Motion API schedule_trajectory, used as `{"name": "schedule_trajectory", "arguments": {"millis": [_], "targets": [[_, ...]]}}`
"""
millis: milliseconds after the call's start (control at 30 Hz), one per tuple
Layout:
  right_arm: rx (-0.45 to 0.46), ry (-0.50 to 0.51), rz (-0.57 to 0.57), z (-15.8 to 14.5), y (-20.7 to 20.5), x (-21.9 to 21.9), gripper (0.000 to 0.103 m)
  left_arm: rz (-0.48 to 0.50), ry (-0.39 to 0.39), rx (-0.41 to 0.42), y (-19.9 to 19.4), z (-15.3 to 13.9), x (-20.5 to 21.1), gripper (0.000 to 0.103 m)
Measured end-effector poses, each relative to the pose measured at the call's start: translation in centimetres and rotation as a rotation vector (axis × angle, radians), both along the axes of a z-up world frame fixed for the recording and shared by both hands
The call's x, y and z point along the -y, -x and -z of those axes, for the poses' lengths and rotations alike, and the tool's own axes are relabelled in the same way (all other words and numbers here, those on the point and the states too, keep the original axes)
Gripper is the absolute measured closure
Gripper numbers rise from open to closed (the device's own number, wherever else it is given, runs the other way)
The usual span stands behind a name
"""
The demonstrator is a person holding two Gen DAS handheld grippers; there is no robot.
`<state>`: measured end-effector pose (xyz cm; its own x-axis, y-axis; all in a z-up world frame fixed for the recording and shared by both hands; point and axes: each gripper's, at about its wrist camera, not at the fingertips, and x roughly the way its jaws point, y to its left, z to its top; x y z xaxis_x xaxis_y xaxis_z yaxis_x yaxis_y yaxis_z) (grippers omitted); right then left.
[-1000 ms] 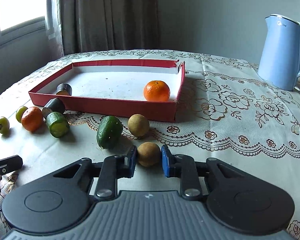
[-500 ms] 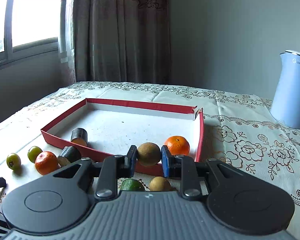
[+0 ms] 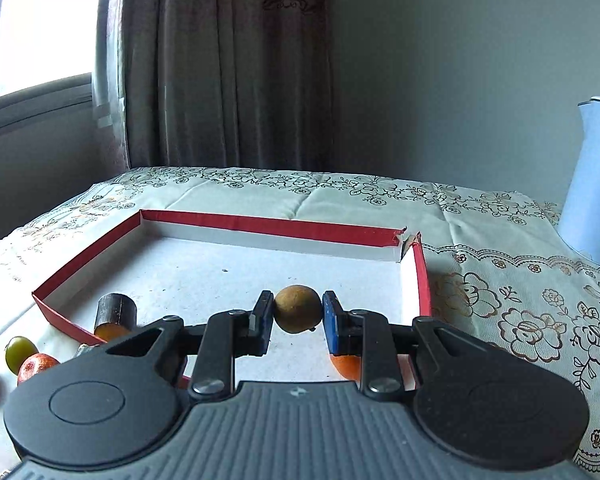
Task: Organize fruits
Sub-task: 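Carry the brown fruit into the tray and open the right gripper, then close the left gripper on the green tomato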
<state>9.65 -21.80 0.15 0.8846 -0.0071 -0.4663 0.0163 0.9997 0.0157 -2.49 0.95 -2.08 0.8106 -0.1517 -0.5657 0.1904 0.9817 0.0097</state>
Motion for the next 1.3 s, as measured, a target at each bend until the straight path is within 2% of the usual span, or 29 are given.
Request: {"name": "schedule_trajectory", "arguments": {"millis": [133, 300, 367, 400, 433, 500, 567, 667, 733, 833, 967, 1067, 1233, 1300], "targets": [[-0.018, -0.015, 0.013, 0.1, 0.0, 0.5, 0.077, 0.001, 0.001, 0.001, 0.0, 0.0, 0.0, 0.0], [0.051, -0.061, 0.039, -1.5, 3.2, 2.4, 0.077, 0.001, 0.001, 0.001, 0.0, 0.0, 0.0, 0.0], [0.073, -0.072, 0.064, -1.7, 5.2, 3.8, 0.07, 0.001, 0.001, 0.001, 0.0, 0.0, -0.1, 0.0], [0.081, -0.074, 0.082, -1.5, 6.1, 4.4, 0.055, 0.001, 0.001, 0.001, 0.0, 0.0, -0.1, 0.0], [0.087, -0.069, 0.109, -1.3, 6.9, 5.0, 0.032, 0.001, 0.002, 0.001, 0.0, 0.0, -0.1, 0.0], [0.102, -0.039, 0.162, -0.7, 8.5, 5.8, 0.018, 0.001, 0.001, 0.001, 0.0, 0.0, -0.1, 0.0], [0.083, -0.017, 0.192, -0.1, 9.3, 6.4, 0.018, 0.001, 0.0, 0.001, 0.0, 0.0, -0.1, 0.0], [-0.032, -0.038, 0.217, 1.4, 8.9, 7.4, 0.018, -0.002, -0.005, 0.001, 0.0, 0.0, 0.0, 0.0], [-0.071, -0.048, 0.21, 1.7, 8.5, 7.6, 0.018, -0.004, -0.008, 0.001, 0.0, 0.0, 0.0, 0.0], [-0.127, -0.01, 0.208, 2.1, 7.8, 7.1, 0.012, -0.007, -0.012, 0.002, 0.0, 0.0, 0.1, 0.0], [-0.205, 0.027, 0.204, 2.9, 7.1, 6.7, 0.012, -0.01, -0.012, 0.002, 0.1, 0.0, 0.2, 0.0], [-0.229, 0.012, 0.206, 3.0, 6.8, 7.0, 0.001, -0.01, -0.012, 0.002, 0.1, 0.0, 0.2, 0.0], [-0.241, -0.012, 0.2, 3.1, 6.7, 7.4, 0.0, -0.01, -0.016, 0.016, 0.3, -0.4, 0.1, 0.0], [-0.241, -0.012, 0.2, 3.1, 6.7, 7.3, 0.0, -0.024, -0.042, 0.045, 0.5, -0.9, 0.1, 0.0]]}}
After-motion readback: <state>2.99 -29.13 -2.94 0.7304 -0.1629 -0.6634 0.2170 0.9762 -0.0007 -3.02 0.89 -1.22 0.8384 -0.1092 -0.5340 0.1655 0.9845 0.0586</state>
